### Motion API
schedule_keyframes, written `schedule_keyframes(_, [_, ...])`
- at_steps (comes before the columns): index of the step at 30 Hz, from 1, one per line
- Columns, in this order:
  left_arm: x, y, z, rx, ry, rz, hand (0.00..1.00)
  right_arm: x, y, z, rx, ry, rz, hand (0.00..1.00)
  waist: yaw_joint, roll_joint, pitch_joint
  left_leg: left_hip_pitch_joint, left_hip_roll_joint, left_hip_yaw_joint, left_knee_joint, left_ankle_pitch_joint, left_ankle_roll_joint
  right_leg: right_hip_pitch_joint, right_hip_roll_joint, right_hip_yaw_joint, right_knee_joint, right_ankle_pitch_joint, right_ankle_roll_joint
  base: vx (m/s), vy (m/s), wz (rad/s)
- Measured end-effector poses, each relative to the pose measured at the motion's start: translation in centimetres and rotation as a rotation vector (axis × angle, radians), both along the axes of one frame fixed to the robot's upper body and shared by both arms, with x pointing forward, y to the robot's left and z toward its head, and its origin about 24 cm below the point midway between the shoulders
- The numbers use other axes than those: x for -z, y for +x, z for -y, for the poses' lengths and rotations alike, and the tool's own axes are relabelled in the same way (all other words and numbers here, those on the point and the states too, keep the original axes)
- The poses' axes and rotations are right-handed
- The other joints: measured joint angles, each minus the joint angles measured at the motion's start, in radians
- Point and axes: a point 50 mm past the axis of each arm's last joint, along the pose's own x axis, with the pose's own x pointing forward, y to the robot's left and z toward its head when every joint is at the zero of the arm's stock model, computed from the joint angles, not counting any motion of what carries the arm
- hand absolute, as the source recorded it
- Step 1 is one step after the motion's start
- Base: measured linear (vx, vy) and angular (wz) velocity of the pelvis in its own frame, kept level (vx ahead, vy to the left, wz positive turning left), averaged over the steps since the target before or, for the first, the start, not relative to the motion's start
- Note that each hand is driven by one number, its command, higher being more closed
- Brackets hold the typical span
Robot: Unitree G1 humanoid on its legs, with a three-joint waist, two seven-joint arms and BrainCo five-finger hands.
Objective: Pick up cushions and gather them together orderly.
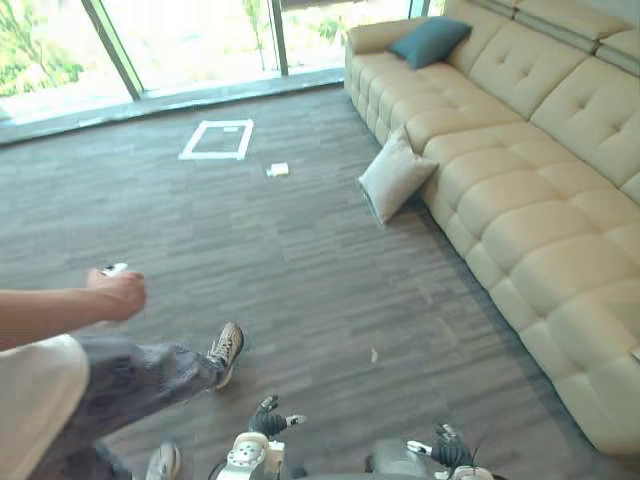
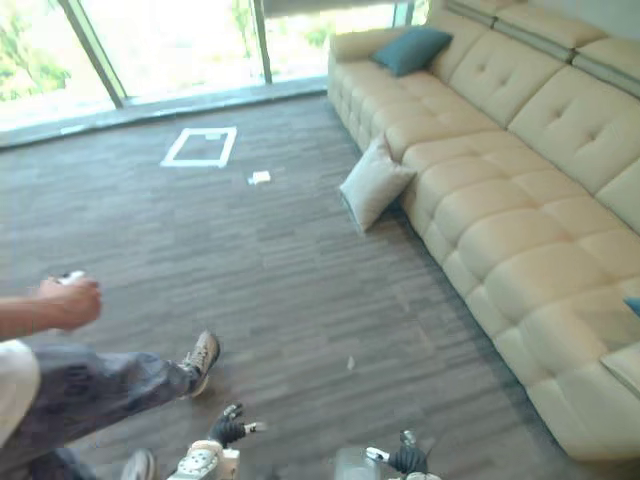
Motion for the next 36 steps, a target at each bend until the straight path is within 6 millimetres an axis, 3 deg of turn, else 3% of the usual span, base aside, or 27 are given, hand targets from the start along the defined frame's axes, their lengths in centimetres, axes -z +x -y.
schedule_keyframes(2, [-0.1, 0.3, 0.0, 0.002, 0.002, 0.007, 0.0, -0.1, 0.6, -0.3, -0.002, 0.005, 0.011, 0.0, -0.014, -0.014, 0.009, 0.046, 0.01, 0.003, -0.024, -0.021, -0.01, -0.079, -0.004, 0.013, -0.263, 0.104, 0.025, 0.57, -0.154, 0.44])
schedule_keyframes(3, [-0.1, 0.3, -0.2, 0.004, 0.007, 0.006, 0.0, 0.1, 0.3, -0.5, 0.001, 0.013, 0.002, 0.0, -0.026, -0.027, 0.012, 0.086, 0.011, 0.004, -0.042, -0.056, -0.036, -0.087, -0.021, 0.025, -0.401, 0.258, 0.035, 0.46, -0.166, 0.51])
schedule_keyframes(4, [0.0, 0.2, -0.1, 0.004, 0.004, 0.001, 0.0, 0.1, 0.1, -0.6, 0.01, 0.016, -0.001, 0.0, -0.028, -0.028, 0.012, 0.11, 0.018, -0.002, -0.049, -0.076, -0.053, -0.08, -0.016, 0.016, -0.388, 0.326, 0.008, 0.69, -0.234, 0.15])
schedule_keyframes(5, [0.2, -0.2, 0.6, 0.002, -0.013, -0.017, 0.0, 0.0, 0.4, -0.1, 0.032, 0.008, 0.004, 0.0, -0.012, -0.005, 0.019, 0.126, 0.033, 0.0, -0.027, -0.075, -0.059, -0.105, 0.007, 0.033, -0.279, 0.231, -0.017, 0.53, -0.222, -0.06])
schedule_keyframes(7, [0.4, -0.9, 1.0, -0.014, -0.027, -0.035, 0.0, 0.1, 0.1, -0.1, 0.052, 0.017, -0.004, 0.0, -0.02, -0.001, 0.02, 0.121, 0.036, -0.028, 0.095, -0.068, -0.074, -0.098, 0.001, 0.047, -0.159, 0.103, -0.031, 0.59, -0.277, 0.03])
schedule_keyframes(8, [0.5, -1.3, 1.3, -0.047, -0.046, -0.043, 0.0, 0.1, -0.2, 0.3, 0.061, 0.008, -0.012, 0.0, -0.027, 0.015, 0.028, 0.071, 0.074, -0.037, 0.3, -0.059, -0.12, -0.035, 0.0, 0.021, -0.155, 0.058, -0.044, 0.45, -0.198, 0.39])
schedule_keyframes(9, [0.5, -1.2, 1.5, -0.081, -0.065, -0.038, 0.0, 0.0, -0.6, 0.5, 0.063, 0.003, -0.012, 0.0, -0.034, 0.026, 0.03, -0.019, 0.12, -0.051, 0.562, -0.014, -0.195, 0.034, 0.003, -0.007, -0.171, 0.036, -0.062, 0.53, -0.224, 0.45])
schedule_keyframes(10, [0.3, -1.0, 1.4, -0.106, -0.077, -0.021, 0.0, -0.1, -0.8, 0.6, 0.062, -0.001, -0.009, 0.0, -0.031, 0.03, 0.032, -0.094, 0.166, -0.035, 0.761, 0.02, -0.237, 0.087, 0.012, -0.023, -0.191, 0.021, -0.067, 0.5, -0.207, 0.35])
schedule_keyframes(11, [-0.1, -0.7, 0.8, -0.157, -0.085, 0.011, 0.0, -0.3, -0.7, 0.6, 0.06, -0.003, 0.0, 0.0, -0.016, 0.03, 0.032, -0.173, 0.227, 0.02, 0.962, 0.032, -0.24, 0.164, 0.029, -0.032, -0.236, 0.006, -0.073, 0.55, -0.216, -0.03])
schedule_keyframes(14, [-0.4, -0.6, 0.0, -0.201, -0.083, 0.044, 0.0, -0.3, -0.5, 0.0, 0.053, 0.011, 0.008, 0.0, 0.008, 0.009, 0.026, -0.312, 0.282, 0.173, 1.038, 0.01, -0.187, 0.322, 0.027, -0.028, -0.374, -0.013, -0.062, 0.46, -0.122, -0.07])
schedule_keyframes(16, [-0.5, -0.4, 0.1, -0.214, -0.094, 0.054, 0.0, -0.2, -0.4, 0.1, 0.042, 0.009, 0.001, 0.0, 0.022, 0.006, 0.024, -0.371, 0.267, 0.289, 0.843, -0.009, -0.163, 0.417, 0.008, -0.015, -0.459, 0.004, -0.066, 0.41, -0.01, -0.2])
schedule_keyframes(18, [-0.6, -0.3, 0.1, -0.221, -0.097, 0.057, 0.0, -0.1, 0.0, 0.0, 0.04, 0.009, -0.007, 0.0, 0.034, 0.008, 0.026, -0.369, 0.184, 0.324, 0.468, 0.002, -0.152, 0.504, -0.014, 0.024, -0.519, 0.011, -0.046, 0.52, 0.071, -0.53])
schedule_keyframes(20, [-0.5, -0.4, 0.2, -0.219, -0.094, 0.055, 0.0, -0.1, 0.2, 0.1, 0.04, 0.007, -0.008, 0.0, 0.035, 0.017, 0.027, -0.37, 0.108, 0.276, 0.13, 0.113, -0.129, 0.556, -0.022, 0.047, -0.562, 0.008, -0.027, 0.5, 0.157, -0.55])
schedule_keyframes(21, [-0.5, -0.4, 0.5, -0.212, -0.098, 0.055, 0.0, -0.2, 0.1, 0.6, 0.035, -0.008, -0.01, 0.0, 0.035, 0.041, 0.028, -0.396, 0.1, 0.231, 0.058, 0.155, -0.105, 0.593, -0.002, 0.071, -0.587, -0.001, -0.01, 0.58, 0.282, -0.48])
schedule_keyframes(22, [-0.4, -0.4, 0.7, -0.195, -0.097, 0.047, 0.0, -0.2, -0.1, 1.0, 0.034, -0.019, -0.017, 0.0, 0.036, 0.062, 0.025, -0.422, 0.107, 0.209, 0.072, 0.195, -0.049, 0.619, 0.016, 0.086, -0.596, -0.015, 0.011, 0.62, 0.363, -0.52])
schedule_keyframes(23, [-0.5, -0.3, 0.6, -0.191, -0.093, 0.05, 0.0, 0.0, -0.3, 0.9, 0.037, -0.017, -0.028, 0.0, 0.042, 0.059, 0.024, -0.422, 0.096, 0.186, 0.113, 0.273, 0.008, 0.648, 0.007, 0.105, -0.597, -0.022, 0.022, 0.66, 0.382, -0.13])
schedule_keyframes(24, [-0.4, 0.0, 0.3, -0.17, -0.08, 0.049, 0.0, 0.3, -0.8, 0.5, 0.041, -0.004, -0.044, 0.0, 0.025, 0.011, 0.002, -0.412, 0.032, 0.18, 0.135, 0.215, 0.028, 0.657, -0.052, 0.107, -0.568, -0.003, 0.053, 0.58, 0.312, 0.25])
schedule_keyframes(25, [-0.3, -0.3, 0.6, -0.147, -0.08, 0.034, 0.0, 0.7, -2.1, -0.1, 0.053, 0.013, -0.076, 0.0, 0.019, -0.021, -0.015, -0.411, -0.016, 0.169, 0.137, 0.189, 0.044, 0.621, -0.086, 0.121, -0.48, 0.01, 0.064, 0.48, 0.22, 0.61])
schedule_keyframes(26, [-0.1, -0.5, 0.8, -0.134, -0.082, 0.023, 0.0, 0.9, -2.6, -0.2, 0.059, 0.019, -0.091, 0.0, 0.02, -0.028, -0.027, -0.402, -0.048, 0.165, 0.138, 0.173, 0.052, 0.592, -0.103, 0.132, -0.393, 0.023, 0.067, 0.63, 0.244, 0.85])
schedule_keyframes(27, [-0.1, -0.4, 0.9, -0.101, -0.079, 0.02, 0.0, 1.2, -3.7, -0.5, 0.079, 0.032, -0.126, 0.0, 0.016, -0.055, -0.023, -0.367, -0.093, 0.144, 0.137, 0.132, 0.052, 0.522, -0.126, 0.148, -0.183, 0.101, 0.073, 0.5, 0.187, 0.69])
schedule_keyframes(28, [-0.1, -0.4, 0.8, -0.093, -0.075, 0.019, 0.0, 1.3, -3.8, -0.7, 0.084, 0.04, -0.13, 0.0, 0.016, -0.062, -0.019, -0.352, -0.105, 0.141, 0.134, 0.121, 0.053, 0.497, -0.129, 0.159, -0.115, 0.144, 0.079, 0.62, 0.198, 0.61])
schedule_keyframes(29, [-0.1, -0.2, 0.8, -0.072, -0.065, 0.013, 0.0, 1.3, -3.4, -0.9, 0.085, 0.045, -0.122, 0.0, 0.014, -0.065, -0.012, -0.281, -0.129, 0.121, 0.104, 0.07, 0.064, 0.385, -0.123, 0.203, 0.121, 0.31, 0.132, 0.56, 0.126, 0.06])
schedule_keyframes(30, [0.2, -0.7, 0.7, -0.064, -0.056, -0.01, 0.0, 1.0, -2.4, -0.5, 0.064, 0.032, -0.098, 0.0, 0.017, -0.054, -0.005, -0.211, -0.127, 0.123, 0.083, 0.042, 0.062, 0.29, -0.116, 0.219, 0.27, 0.254, 0.102, 0.66, 0.141, -0.11])
schedule_keyframes(31, [0.2, -0.7, 0.7, -0.065, -0.055, -0.011, 0.0, 0.9, -1.9, -0.5, 0.054, 0.029, -0.086, 0.0, 0.017, -0.043, -0.001, -0.176, -0.122, 0.126, 0.074, 0.029, 0.054, 0.248, -0.109, 0.215, 0.316, 0.209, 0.077, 0.62, 0.104, -0.28])
schedule_keyframes(32, [0.3, -1.1, 0.7, -0.066, -0.053, -0.02, 0.0, 0.5, -1.3, 0.2, 0.042, 0.009, -0.058, 0.0, 0.011, -0.015, 0.007, -0.084, -0.096, 0.124, 0.044, 0.005, 0.048, 0.161, -0.08, 0.181, 0.336, 0.117, 0.037, 0.53, 0.052, -0.12])
schedule_keyframes(34, [0.5, -1.5, 0.6, -0.066, -0.047, -0.034, 0.0, 0.2, -0.7, 0.3, 0.029, 0.001, -0.022, 0.0, -0.009, 0.015, 0.003, -0.012, -0.055, 0.126, 0.01, 0.002, 0.046, 0.07, -0.045, 0.125, 0.226, 0.045, 0.017, 0.51, 0.005, 0.12])
schedule_keyframes(36, [0.3, -1.0, 0.5, -0.061, -0.045, -0.022, 0.0, -0.3, 0.1, 0.2, 0.026, 0.0, 0.017, 0.0, -0.019, 0.025, 0.009, 0.063, -0.007, 0.122, -0.037, -0.035, 0.02, -0.058, -0.028, 0.05, -0.003, 0.048, 0.029, 0.58, -0.118, 0.38])
